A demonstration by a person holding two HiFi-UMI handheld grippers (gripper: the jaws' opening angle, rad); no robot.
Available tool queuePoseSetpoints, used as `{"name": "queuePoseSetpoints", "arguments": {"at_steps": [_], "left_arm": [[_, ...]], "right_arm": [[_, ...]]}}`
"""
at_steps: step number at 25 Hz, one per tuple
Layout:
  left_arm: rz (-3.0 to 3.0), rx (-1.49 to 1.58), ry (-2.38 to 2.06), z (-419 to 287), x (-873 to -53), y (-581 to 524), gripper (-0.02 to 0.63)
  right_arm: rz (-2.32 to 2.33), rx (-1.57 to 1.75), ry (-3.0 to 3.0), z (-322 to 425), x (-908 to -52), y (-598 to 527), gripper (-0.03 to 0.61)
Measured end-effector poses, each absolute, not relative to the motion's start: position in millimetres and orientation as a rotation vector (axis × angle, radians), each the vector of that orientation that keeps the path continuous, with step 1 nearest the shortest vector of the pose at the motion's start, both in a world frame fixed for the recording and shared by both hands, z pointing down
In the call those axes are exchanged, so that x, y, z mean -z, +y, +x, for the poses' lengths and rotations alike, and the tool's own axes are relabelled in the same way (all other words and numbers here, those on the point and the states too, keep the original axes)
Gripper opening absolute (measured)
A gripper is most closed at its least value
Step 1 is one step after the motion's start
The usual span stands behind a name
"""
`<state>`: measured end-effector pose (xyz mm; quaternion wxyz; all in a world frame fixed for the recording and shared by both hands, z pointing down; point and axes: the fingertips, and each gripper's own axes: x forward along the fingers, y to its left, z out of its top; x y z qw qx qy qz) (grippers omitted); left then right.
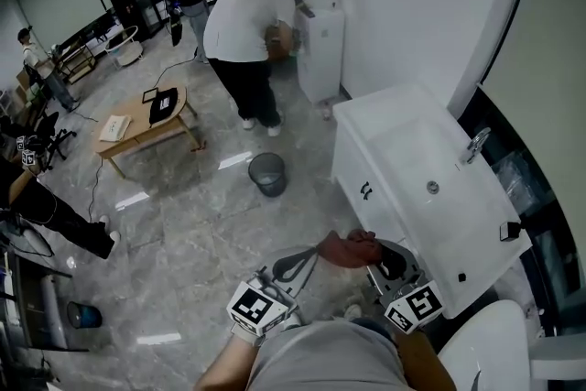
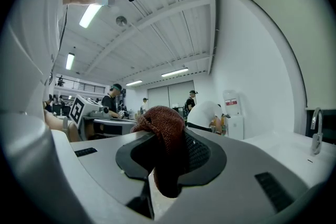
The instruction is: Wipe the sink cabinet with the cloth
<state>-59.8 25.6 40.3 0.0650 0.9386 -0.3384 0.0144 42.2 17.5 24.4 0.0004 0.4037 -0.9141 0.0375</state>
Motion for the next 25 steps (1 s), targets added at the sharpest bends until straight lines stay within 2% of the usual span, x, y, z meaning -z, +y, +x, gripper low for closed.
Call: {"name": "queuePoseSetpoints", "arguments": {"at_steps": [25], "left_arm": [[2.838,0.008,-1.059,-58,-29,21,0.009]], "right_arm": [[1.365,-0.144,-2.841,50,-30,16,0.089]]}}
